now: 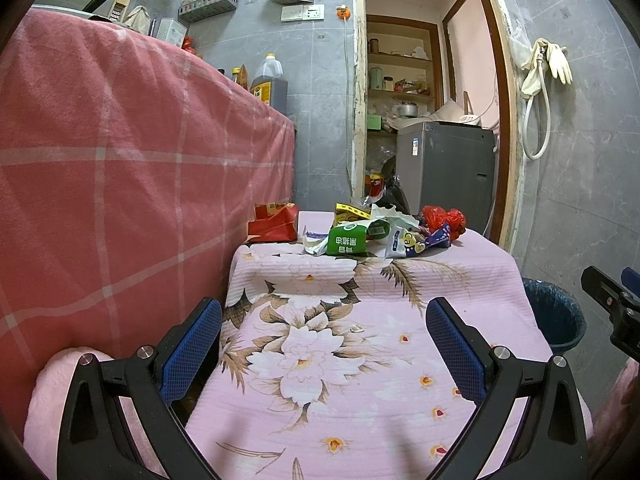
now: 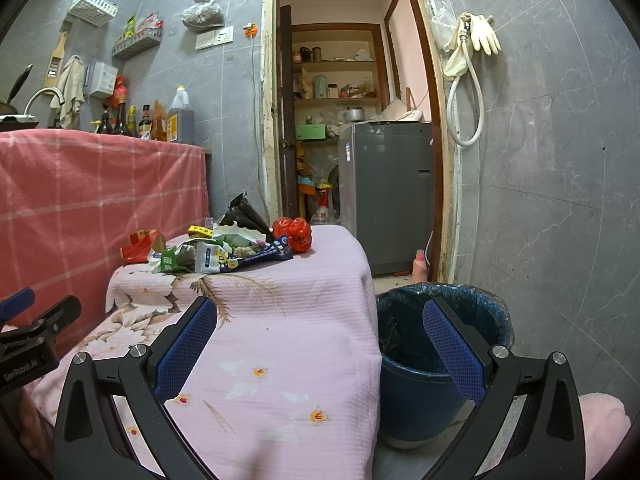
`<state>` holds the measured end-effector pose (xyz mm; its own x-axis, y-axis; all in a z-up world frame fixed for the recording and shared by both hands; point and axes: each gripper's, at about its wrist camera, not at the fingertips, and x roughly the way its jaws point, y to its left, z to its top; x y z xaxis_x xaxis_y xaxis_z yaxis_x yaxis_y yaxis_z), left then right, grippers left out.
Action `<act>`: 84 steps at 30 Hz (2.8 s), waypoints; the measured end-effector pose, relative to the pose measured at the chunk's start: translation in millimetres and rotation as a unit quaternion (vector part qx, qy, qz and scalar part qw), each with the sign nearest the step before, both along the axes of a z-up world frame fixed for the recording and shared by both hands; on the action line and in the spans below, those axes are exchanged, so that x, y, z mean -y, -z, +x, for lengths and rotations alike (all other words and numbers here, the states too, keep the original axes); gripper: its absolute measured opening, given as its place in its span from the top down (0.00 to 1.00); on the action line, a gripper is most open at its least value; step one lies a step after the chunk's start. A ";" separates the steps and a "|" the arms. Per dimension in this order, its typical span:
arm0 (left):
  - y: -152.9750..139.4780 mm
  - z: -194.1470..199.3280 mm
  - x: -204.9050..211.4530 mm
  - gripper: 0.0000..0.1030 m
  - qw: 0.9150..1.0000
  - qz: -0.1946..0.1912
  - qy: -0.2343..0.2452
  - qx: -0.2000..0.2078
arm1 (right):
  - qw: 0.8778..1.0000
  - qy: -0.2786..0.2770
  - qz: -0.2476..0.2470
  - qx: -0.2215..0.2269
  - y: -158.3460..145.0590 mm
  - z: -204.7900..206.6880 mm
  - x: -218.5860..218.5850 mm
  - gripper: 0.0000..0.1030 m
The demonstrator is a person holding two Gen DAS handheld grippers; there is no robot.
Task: Collect trash
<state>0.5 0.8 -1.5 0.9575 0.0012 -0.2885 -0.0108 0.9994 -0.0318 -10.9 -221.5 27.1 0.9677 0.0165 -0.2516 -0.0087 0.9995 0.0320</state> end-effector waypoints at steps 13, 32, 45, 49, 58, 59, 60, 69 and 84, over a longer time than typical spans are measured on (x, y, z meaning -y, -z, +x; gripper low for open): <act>-0.1 0.0 0.1 0.03 1.000 0.000 0.000 0.000 | 1.000 0.000 0.000 0.000 -0.4 0.1 0.0 0.00; -0.1 0.0 0.0 0.03 1.000 0.001 0.000 0.000 | 1.000 0.000 0.001 0.000 -0.2 0.1 -0.1 0.00; -0.3 -1.0 0.0 0.03 1.000 0.001 0.000 0.000 | 1.000 0.000 0.001 0.000 -0.1 0.8 0.0 0.00; -0.4 -0.9 -0.1 0.03 1.000 0.001 0.000 0.000 | 1.000 0.000 0.001 0.000 0.0 0.9 0.0 0.00; 0.5 0.9 2.6 0.03 1.000 -0.003 0.001 -0.006 | 1.000 0.001 0.002 -0.004 0.0 2.0 0.9 0.00; 1.0 2.5 2.4 0.03 1.000 -0.004 0.000 -0.008 | 1.000 0.000 0.003 -0.005 -0.4 1.9 -0.1 0.00; 0.5 4.9 3.0 0.03 1.000 -0.006 0.000 -0.012 | 1.000 0.000 0.004 -0.007 -0.3 2.2 0.3 0.00; -29.2 31.3 6.0 0.03 1.000 0.005 0.003 -0.001 | 1.000 0.000 0.009 -0.012 -17.2 25.2 7.6 0.00; -46.7 137.0 -13.2 0.03 0.998 -0.028 0.028 -0.050 | 0.998 -0.060 0.005 -0.013 -52.8 120.1 9.6 0.00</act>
<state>137.5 14.0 45.2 0.9223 -0.0705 -0.3799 0.0393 0.9952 -0.0893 109.2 -231.1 79.9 0.9518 0.1337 -0.2761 -0.1265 0.9910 0.0441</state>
